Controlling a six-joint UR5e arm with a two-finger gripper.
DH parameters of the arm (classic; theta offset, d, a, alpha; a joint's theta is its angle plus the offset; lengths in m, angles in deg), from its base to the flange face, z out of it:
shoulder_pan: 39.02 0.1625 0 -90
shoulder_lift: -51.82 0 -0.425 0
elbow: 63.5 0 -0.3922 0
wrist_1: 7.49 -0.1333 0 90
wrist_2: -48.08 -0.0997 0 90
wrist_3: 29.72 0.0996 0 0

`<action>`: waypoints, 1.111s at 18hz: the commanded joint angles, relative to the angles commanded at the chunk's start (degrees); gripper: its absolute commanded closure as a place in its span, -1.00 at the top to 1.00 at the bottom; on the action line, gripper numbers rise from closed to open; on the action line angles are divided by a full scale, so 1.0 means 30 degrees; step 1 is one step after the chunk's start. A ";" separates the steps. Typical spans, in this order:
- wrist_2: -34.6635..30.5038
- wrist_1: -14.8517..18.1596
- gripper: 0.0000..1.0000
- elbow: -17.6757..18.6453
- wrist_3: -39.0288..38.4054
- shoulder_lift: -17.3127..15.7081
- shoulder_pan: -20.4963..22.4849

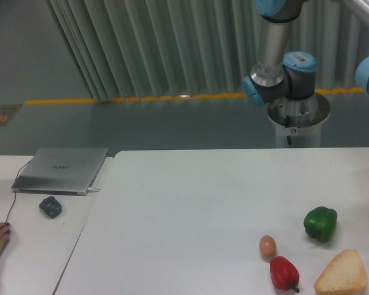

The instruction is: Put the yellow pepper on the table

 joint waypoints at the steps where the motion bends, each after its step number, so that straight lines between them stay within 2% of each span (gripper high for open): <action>1: 0.0000 -0.0030 1.00 -0.0087 0.0262 0.0000 0.0147; 4: 0.0000 -0.0088 1.00 -0.0176 0.2775 0.0059 0.0703; 9: 0.0000 -0.1025 1.00 -0.0205 0.5094 0.0263 0.1232; 13: -0.0145 -0.2781 1.00 -0.0176 0.7227 0.0994 0.1700; 16: -0.2541 -0.3280 1.00 -0.0467 1.0305 0.1493 0.1731; 18: -0.2929 -0.3428 1.00 -0.0731 1.1362 0.1873 0.1702; 20: -0.2958 -0.4040 1.00 -0.0879 1.2854 0.2225 0.1789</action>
